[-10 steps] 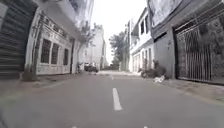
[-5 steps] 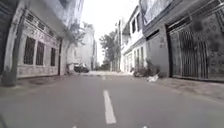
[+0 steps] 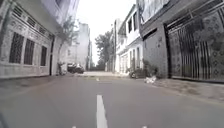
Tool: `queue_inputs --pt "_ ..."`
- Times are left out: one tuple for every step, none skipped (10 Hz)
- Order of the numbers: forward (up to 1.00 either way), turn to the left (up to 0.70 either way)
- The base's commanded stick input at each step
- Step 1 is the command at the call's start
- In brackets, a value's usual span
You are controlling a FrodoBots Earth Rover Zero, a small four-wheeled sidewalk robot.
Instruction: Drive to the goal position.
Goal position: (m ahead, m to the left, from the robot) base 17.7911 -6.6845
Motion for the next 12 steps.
queue_inputs --pt "0.85 0.00" --pt "0.85 0.00" --pt "0.85 0.00" --pt "0.85 0.00" --pt "0.85 0.00" --pt "0.85 0.00" --pt "0.85 0.00" --pt "0.85 0.00" --pt "0.85 0.00" --pt "0.85 0.00" --pt "0.85 -0.01" --pt "0.85 -0.02"
